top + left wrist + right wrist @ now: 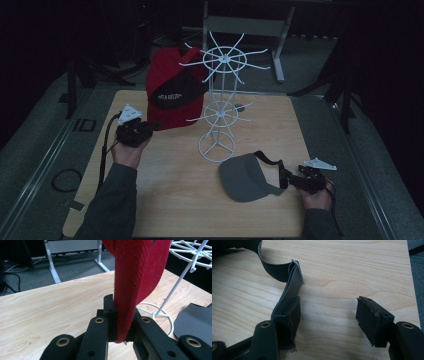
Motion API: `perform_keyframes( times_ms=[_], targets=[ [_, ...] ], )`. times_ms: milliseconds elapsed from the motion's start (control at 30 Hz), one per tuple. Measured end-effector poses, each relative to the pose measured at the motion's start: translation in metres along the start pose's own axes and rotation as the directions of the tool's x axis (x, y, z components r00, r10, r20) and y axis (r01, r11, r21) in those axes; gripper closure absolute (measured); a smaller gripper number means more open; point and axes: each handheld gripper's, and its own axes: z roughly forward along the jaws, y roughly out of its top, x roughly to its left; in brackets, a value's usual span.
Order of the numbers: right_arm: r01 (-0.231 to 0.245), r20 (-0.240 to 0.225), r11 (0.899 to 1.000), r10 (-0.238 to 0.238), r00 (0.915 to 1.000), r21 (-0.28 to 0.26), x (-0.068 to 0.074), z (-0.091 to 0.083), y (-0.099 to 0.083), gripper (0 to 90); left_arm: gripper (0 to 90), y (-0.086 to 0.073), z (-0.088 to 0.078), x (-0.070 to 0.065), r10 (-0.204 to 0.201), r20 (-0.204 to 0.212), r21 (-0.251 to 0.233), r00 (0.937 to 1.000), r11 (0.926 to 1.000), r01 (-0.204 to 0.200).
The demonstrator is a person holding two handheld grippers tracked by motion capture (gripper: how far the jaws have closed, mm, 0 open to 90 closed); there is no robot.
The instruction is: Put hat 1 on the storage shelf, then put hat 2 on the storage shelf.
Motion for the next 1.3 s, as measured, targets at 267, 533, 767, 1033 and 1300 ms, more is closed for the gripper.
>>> perform_keyframes(
  times_ms=[267, 533, 767, 1033, 1300],
  targets=[
    [-0.006, -0.002, 1.0, 0.006, 1.0, 0.0, 0.0, 0.0, 0.0, 36.1, 85.5, -0.007, -0.001, -0.006, 0.0, 0.01, -0.005, 1.0, 1.0, 0.0],
    [-0.018, -0.007, 1.0, 0.018, 0.9998, -0.003, -0.002, -0.001, 0.0, 38.0, 85.3, -0.013, -0.002, -0.01, -0.015, 0.01, -0.022, 0.9998, 0.9996, 0.015],
    [-0.043, -0.012, 0.999, 0.043, 0.999, 0.014, -0.004, -0.006, 0.001, 41.1, 85.3, -0.018, -0.005, -0.015, -0.007, -0.009, -0.04, 0.9999, 0.9992, 0.007],
    [-0.045, -0.004, 0.999, 0.045, 0.999, -0.009, -0.005, -0.015, 0.006, 43.4, 85.2, -0.02, -0.008, -0.019, 0.005, -0.029, -0.057, 0.9996, 0.9984, -0.007],
    [-0.025, -0.014, 0.999, 0.024, 0.9996, -0.022, 0.005, -0.025, 0.017, 46.6, 85.2, -0.022, -0.01, -0.019, -0.007, -0.029, -0.067, 0.9996, 0.9978, 0.005]
  ],
)
